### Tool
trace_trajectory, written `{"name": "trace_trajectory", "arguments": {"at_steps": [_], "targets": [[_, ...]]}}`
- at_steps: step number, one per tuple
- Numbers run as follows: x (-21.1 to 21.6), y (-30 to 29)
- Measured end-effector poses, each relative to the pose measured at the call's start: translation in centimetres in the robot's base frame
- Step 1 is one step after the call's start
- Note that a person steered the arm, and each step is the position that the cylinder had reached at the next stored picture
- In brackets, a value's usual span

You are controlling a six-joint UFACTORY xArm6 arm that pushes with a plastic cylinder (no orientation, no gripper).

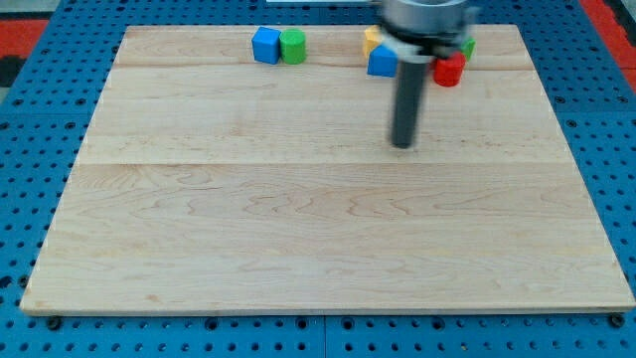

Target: Move the hexagon to the center left

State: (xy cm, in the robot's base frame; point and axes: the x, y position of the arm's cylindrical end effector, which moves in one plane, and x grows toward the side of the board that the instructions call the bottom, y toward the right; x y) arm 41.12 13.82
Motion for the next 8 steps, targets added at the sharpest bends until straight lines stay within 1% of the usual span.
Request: {"name": "trace_trajectory", "arguments": {"at_steps": [1,2,3,4,5,6,7,8], "targets": [[-4.5,9.2],[-9.7,16.7],[-17.6,16.9],[-22.0,15.4],[-22.0,12.5],[-22.0,4.7],[-22.0,-1.2],[-19.1,-3.2]]}}
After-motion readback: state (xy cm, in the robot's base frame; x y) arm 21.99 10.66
